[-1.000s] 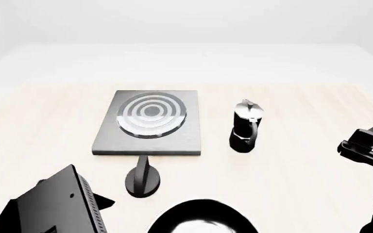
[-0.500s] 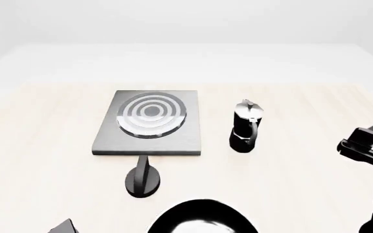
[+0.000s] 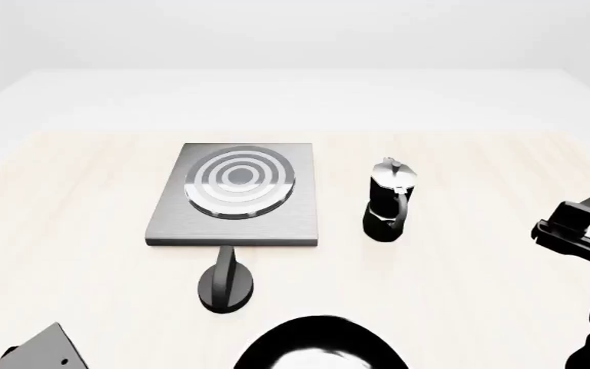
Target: Turn on the stove and put the frying pan on it.
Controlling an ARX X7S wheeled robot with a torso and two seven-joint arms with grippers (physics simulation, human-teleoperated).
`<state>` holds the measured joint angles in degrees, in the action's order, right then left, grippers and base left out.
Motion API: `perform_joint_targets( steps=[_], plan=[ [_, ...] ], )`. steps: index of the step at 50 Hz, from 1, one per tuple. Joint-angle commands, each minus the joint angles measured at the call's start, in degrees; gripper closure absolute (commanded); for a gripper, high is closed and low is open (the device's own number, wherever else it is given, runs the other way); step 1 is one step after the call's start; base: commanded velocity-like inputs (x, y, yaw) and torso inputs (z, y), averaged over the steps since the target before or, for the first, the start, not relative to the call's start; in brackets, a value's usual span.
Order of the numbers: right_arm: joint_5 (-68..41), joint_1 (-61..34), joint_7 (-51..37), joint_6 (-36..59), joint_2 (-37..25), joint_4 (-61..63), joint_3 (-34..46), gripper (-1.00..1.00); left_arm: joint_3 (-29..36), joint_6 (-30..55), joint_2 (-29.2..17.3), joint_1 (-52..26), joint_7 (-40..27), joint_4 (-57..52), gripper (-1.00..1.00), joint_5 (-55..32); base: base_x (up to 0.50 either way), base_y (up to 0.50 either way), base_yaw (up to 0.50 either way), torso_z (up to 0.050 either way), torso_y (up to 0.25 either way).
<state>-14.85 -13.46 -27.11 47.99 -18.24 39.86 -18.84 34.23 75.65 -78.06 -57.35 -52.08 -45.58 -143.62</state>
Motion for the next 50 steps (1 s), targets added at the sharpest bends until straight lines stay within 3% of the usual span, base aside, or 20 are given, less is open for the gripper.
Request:
perform_joint_targets(
  steps=[1, 50],
  plan=[
    [0.95, -0.17, 1.21, -0.15, 1.0, -1.68, -1.2, -1.0, 0.63, 0.78, 1.31, -3.26, -2.31, 1.9, -1.0, -0.75, 0.0, 0.0, 0.0, 0.0, 0.0],
    [0.36, 0.51, 0.74, -2.2, 0.91, -2.34, -0.84, -1.0, 0.89, 2.63, 1.56, 0.03, 1.52, 4.44, -1.0, 4.76, 0.0, 0.0, 0.0, 0.0, 0.0]
  ],
)
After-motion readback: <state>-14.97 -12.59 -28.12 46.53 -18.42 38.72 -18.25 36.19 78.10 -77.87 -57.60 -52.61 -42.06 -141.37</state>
